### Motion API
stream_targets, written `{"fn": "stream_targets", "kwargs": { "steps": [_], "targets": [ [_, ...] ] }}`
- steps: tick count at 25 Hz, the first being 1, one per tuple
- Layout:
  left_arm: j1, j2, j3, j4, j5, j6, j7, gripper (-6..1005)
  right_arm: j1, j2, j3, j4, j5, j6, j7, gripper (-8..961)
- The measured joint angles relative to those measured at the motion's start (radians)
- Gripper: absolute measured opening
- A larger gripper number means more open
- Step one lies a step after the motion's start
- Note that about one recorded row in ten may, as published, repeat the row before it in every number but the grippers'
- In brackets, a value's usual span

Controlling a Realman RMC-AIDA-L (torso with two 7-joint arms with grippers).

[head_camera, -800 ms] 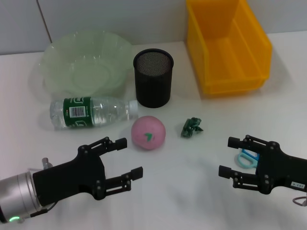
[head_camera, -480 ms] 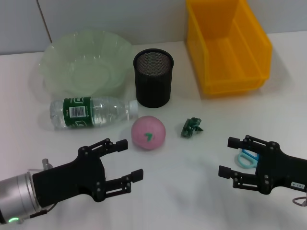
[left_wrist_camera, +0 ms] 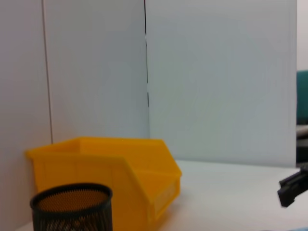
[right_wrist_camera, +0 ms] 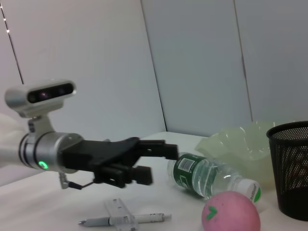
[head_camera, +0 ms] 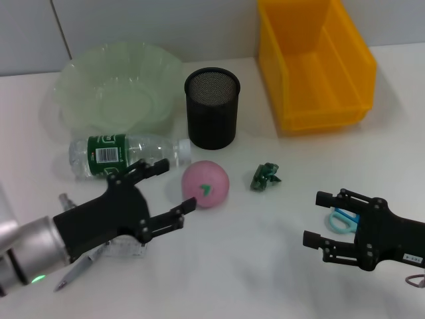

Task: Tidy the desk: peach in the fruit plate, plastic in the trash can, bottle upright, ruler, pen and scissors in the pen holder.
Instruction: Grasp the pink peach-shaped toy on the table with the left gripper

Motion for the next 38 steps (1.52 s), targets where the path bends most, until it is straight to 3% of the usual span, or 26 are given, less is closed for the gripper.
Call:
{"fn": "stream_targets", "kwargs": {
  "steps": [2,3,10,13,18,23,30,37,38],
  "targets": [
    [-0.013,0.0,0.0,-0.011,0.0,-0.017,0.011,812,0.0,0.0,0.0,0.0,0.0,0.0,0.0,818],
    [-0.063,0.0,0.001,-0.055,0.001,-0.07,0.028,812,0.0,-0.001,0.0,0.0,0.0,0.0,0.0,817],
    [-0.195,0.0,-0.003,-0.182,0.006,-0.193,0.111,812,-0.003,-0.001,0.0,0.0,0.0,0.0,0.0,817],
    [-0.223,0.0,-0.005,-0.204,0.002,-0.228,0.136,812,-0.003,-0.001,0.0,0.0,0.0,0.0,0.0,817],
    [-0.24,0.0,-0.007,-0.214,0.002,-0.259,0.14,811,-0.002,-0.002,0.0,0.0,0.0,0.0,0.0,817],
    [-0.27,0.0,-0.051,-0.258,0.008,-0.38,0.143,811,0.006,-0.001,0.0,0.0,-0.012,0.0,0.0,816],
    [-0.27,0.0,-0.074,-0.27,0.008,-0.412,0.143,811,0.006,0.0,0.0,0.001,-0.013,0.0,0.0,816],
    [-0.262,0.0,-0.092,-0.271,0.012,-0.392,0.143,698,0.005,0.0,0.0,0.002,-0.014,0.003,0.0,816],
    [-0.262,0.0,-0.092,-0.271,0.012,-0.392,0.143,644,0.005,0.0,0.0,0.003,-0.014,0.004,0.0,816]
  ]
}}
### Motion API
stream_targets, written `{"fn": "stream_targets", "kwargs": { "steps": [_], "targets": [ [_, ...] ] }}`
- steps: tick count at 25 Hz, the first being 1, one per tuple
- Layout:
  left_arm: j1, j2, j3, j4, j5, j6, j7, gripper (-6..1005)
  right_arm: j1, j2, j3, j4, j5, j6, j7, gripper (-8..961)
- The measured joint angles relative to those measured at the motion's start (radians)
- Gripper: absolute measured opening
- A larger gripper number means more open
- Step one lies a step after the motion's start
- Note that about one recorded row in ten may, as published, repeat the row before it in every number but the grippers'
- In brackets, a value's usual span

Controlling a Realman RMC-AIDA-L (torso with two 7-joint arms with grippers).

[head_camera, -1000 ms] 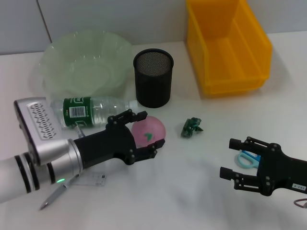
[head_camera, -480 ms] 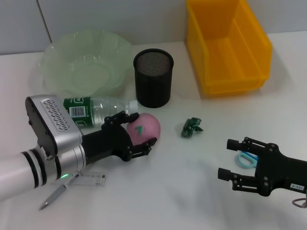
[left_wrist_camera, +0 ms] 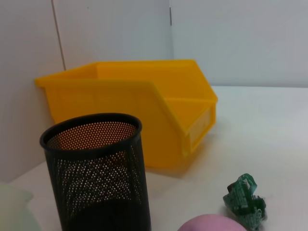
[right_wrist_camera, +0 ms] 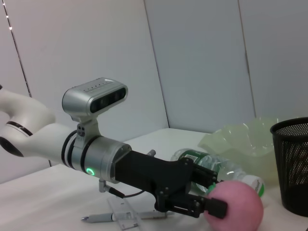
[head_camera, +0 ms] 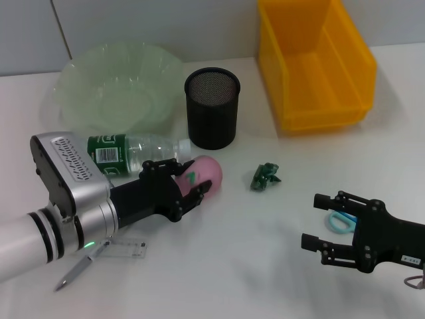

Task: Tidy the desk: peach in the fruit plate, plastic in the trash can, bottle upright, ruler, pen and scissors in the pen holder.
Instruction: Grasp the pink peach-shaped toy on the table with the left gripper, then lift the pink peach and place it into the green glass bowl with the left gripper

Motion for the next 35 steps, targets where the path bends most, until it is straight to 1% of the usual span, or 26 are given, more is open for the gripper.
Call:
{"fn": "stream_targets", "kwargs": {
  "steps": [3,4,6,7,9,10,12,14,15,17,19,20,21,22,23,26,27,28,30,35],
  "targets": [
    [0.002,0.0,-0.002,0.0,0.0,0.001,0.0,481,-0.001,0.0,0.0,0.0,0.0,0.006,0.0,815],
    [0.002,0.0,-0.002,0.0,0.0,0.001,0.0,450,-0.002,0.0,0.0,0.0,0.0,0.007,0.0,815],
    [0.011,0.0,0.003,0.002,0.001,0.074,0.0,388,-0.004,0.0,0.0,0.0,0.0,0.008,0.0,815],
    [0.013,0.0,0.003,0.005,0.002,0.101,0.0,388,-0.006,0.0,0.0,0.0,0.0,0.009,0.0,815],
    [0.013,0.0,0.003,0.005,0.002,0.101,0.0,386,-0.006,0.0,0.0,0.0,0.0,0.009,0.0,815],
    [0.035,0.0,0.0,0.028,0.002,0.182,0.0,386,-0.007,0.0,0.0,0.0,0.0,0.008,0.0,815],
    [0.081,0.0,-0.041,0.109,-0.005,0.277,-0.005,385,-0.008,0.0,0.0,0.0,0.0,0.009,0.0,815],
    [0.081,0.0,-0.041,0.109,-0.005,0.277,-0.005,384,-0.008,0.0,0.0,0.0,0.0,0.009,0.0,815],
    [0.098,0.001,-0.122,0.15,-0.007,0.308,-0.008,384,-0.008,0.0,0.0,0.0,0.0,0.009,0.0,815],
    [0.093,0.004,-0.22,0.183,-0.008,0.306,-0.008,389,-0.008,0.0,0.0,0.0,0.0,0.009,0.0,815],
    [0.093,0.004,-0.22,0.183,-0.008,0.306,-0.008,401,-0.009,0.0,0.0,0.0,0.0,0.009,0.0,814],
    [0.061,0.002,-0.302,0.202,-0.009,0.244,0.002,408,-0.009,0.0,0.0,0.0,0.0,0.009,0.0,814],
    [0.042,0.001,-0.345,0.199,-0.01,0.202,0.01,414,-0.01,0.0,0.0,0.0,-0.001,0.008,0.0,814],
    [0.008,0.001,-0.423,0.185,-0.012,0.113,0.024,420,-0.01,0.0,0.0,0.0,-0.005,0.008,0.0,814],
    [0.008,0.001,-0.423,0.185,-0.012,0.113,0.024,426,-0.01,0.0,0.0,0.0,-0.005,0.008,0.0,814],
    [-0.043,0.002,-0.527,0.159,-0.013,-0.029,0.037,444,-0.009,0.0,0.0,0.0,-0.01,0.008,0.006,814],
    [-0.066,0.003,-0.543,0.156,-0.013,-0.095,0.036,451,-0.006,-0.001,0.0,0.0,-0.012,0.008,0.009,814],
    [-0.066,0.003,-0.543,0.156,-0.013,-0.095,0.036,457,-0.006,-0.001,0.0,0.0,-0.012,0.008,0.009,814],
    [-0.083,0.002,-0.555,0.156,-0.013,-0.145,0.038,469,-0.002,-0.002,0.0,0.0,-0.013,0.008,0.014,814],
    [-0.084,0.001,-0.56,0.155,-0.013,-0.151,0.039,500,0.0,-0.002,0.0,-0.002,-0.014,0.008,0.037,814]
  ]
}}
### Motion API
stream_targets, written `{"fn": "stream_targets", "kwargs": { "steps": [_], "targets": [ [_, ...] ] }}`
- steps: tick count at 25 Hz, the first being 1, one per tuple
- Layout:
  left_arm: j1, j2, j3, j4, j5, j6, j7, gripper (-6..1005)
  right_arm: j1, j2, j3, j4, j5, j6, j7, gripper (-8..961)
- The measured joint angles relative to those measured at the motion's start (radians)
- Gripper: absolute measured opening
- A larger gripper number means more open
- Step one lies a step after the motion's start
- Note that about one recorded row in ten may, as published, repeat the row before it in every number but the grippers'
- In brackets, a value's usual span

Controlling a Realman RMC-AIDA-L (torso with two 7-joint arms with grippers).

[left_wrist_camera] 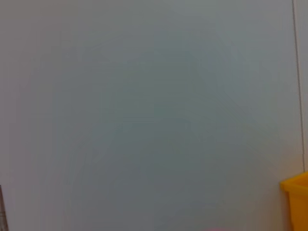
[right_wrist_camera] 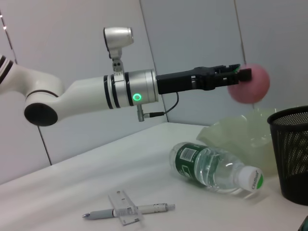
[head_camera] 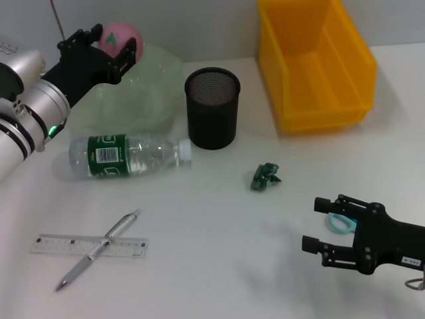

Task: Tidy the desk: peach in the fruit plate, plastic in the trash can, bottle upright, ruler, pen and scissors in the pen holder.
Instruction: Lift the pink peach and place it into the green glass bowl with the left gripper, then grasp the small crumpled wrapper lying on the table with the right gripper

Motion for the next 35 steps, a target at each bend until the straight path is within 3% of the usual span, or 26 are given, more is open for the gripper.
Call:
{"fn": "stream_targets", "kwargs": {
  "steps": [1,4,6,9,11,12,13,16,17,18,21,22,25,27,28,30,35],
  "targets": [
    [0.002,0.0,-0.001,0.0,-0.001,0.0,0.0,506,0.0,0.0,0.0,-0.002,0.0,-0.002,0.008,814],
    [0.013,0.0,-0.001,0.0,-0.003,0.005,-0.002,649,0.002,-0.001,-0.001,-0.003,0.0,-0.011,0.023,813],
    [0.04,0.002,0.004,-0.006,-0.003,0.052,-0.017,745,0.003,-0.005,0.005,-0.007,0.003,-0.011,0.053,813],
    [0.104,0.006,0.038,-0.011,0.013,0.197,-0.057,803,0.006,-0.017,0.004,-0.021,0.007,-0.026,0.119,813],
    [0.16,0.008,0.098,-0.004,0.027,0.317,-0.092,843,0.007,-0.025,0.002,-0.064,0.006,-0.066,0.194,813],
    [0.218,0.009,0.186,0.016,0.037,0.435,-0.121,862,0.008,-0.027,0.002,-0.164,0.006,-0.139,0.303,813],
    [0.218,0.009,0.186,0.016,0.037,0.435,-0.121,861,0.008,-0.027,0.002,-0.164,0.006,-0.139,0.303,813],
    [0.298,0.01,0.354,0.068,0.041,0.567,-0.147,858,0.013,-0.018,0.008,-0.367,0.015,-0.23,0.505,813],
    [0.335,0.009,0.429,0.086,0.042,0.597,-0.158,857,0.027,-0.012,-0.004,-0.507,0.018,-0.241,0.644,813],
    [0.335,0.009,0.429,0.086,0.042,0.597,-0.158,857,0.027,-0.012,-0.004,-0.507,0.018,-0.241,0.644,813],
    [0.389,0.006,0.493,0.091,0.042,0.6,-0.154,857,0.059,-0.012,-0.079,-0.688,0.006,-0.207,0.854,812],
    [0.4,0.006,0.501,0.089,0.042,0.599,-0.149,857,0.091,-0.02,-0.154,-0.77,-0.028,-0.178,0.982,812],
    [0.418,0.003,0.508,0.079,0.042,0.597,-0.134,856,0.133,-0.027,-0.244,-0.825,-0.088,-0.145,1.096,812],
    [0.42,0.001,0.524,0.074,0.042,0.597,-0.132,856,0.197,-0.027,-0.389,-0.841,-0.184,-0.082,1.204,812],
    [0.42,0.001,0.524,0.074,0.042,0.597,-0.132,856,0.197,-0.027,-0.389,-0.841,-0.184,-0.082,1.204,812],
    [0.412,0.001,0.555,0.068,0.042,0.599,-0.132,856,0.25,-0.009,-0.516,-0.821,-0.284,-0.013,1.271,812],
    [0.398,0.001,0.588,0.067,0.041,0.596,-0.141,855,0.275,0.006,-0.653,-0.788,-0.34,0.075,1.333,812]
  ]
}}
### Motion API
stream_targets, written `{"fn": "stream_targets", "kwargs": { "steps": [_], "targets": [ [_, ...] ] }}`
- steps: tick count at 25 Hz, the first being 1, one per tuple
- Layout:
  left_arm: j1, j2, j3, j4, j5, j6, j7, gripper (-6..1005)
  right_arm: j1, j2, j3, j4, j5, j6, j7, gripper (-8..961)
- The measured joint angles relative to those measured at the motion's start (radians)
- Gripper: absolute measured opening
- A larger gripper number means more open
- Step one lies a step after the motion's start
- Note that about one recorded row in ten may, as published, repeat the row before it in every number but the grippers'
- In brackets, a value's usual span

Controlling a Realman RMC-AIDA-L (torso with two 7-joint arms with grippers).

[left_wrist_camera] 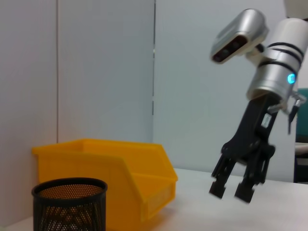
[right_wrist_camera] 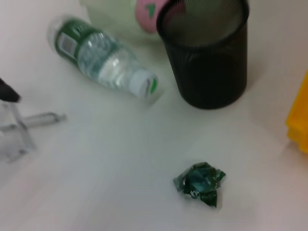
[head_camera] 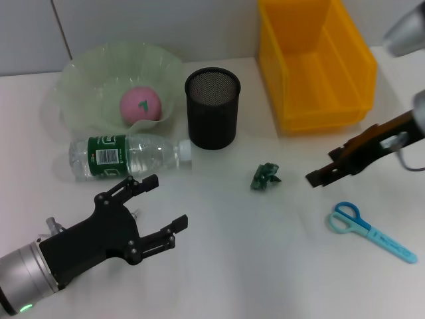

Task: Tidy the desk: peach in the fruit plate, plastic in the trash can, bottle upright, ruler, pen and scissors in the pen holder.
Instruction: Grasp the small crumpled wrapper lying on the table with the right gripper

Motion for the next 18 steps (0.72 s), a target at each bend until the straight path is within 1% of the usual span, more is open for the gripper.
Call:
{"fn": "stream_targets", "kwargs": {
  "steps": [1,3,6,7,9,10,12,18],
  "targets": [
    [-0.001,0.0,0.001,0.0,0.0,-0.001,-0.001,855,0.002,0.0,-0.042,0.015,-0.002,0.03,0.02,812],
    [-0.001,0.0,0.001,0.0,0.0,-0.001,-0.001,855,0.004,0.0,-0.094,0.037,-0.003,0.084,0.043,811],
    [-0.003,-0.001,0.001,-0.001,0.0,-0.003,-0.001,855,0.009,0.003,-0.133,0.07,0.002,0.148,0.054,811],
    [-0.009,-0.001,0.003,-0.003,0.0,-0.003,-0.001,855,0.019,0.004,-0.158,0.097,0.008,0.191,0.068,811],
    [-0.009,-0.001,0.003,-0.003,0.0,-0.003,-0.001,854,0.023,0.004,-0.169,0.111,0.012,0.21,0.074,811],
    [-0.02,-0.001,0.009,-0.014,0.0,-0.003,-0.001,854,0.031,0.005,-0.192,0.136,0.025,0.25,0.081,811],
    [-0.027,-0.001,0.011,-0.023,0.0,-0.003,0.0,854,0.042,0.005,-0.211,0.162,0.039,0.268,0.081,811],
    [-0.03,-0.001,0.012,-0.026,0.0,-0.003,0.0,854,0.067,0.005,-0.227,0.207,0.044,0.288,0.082,811]
  ]
}}
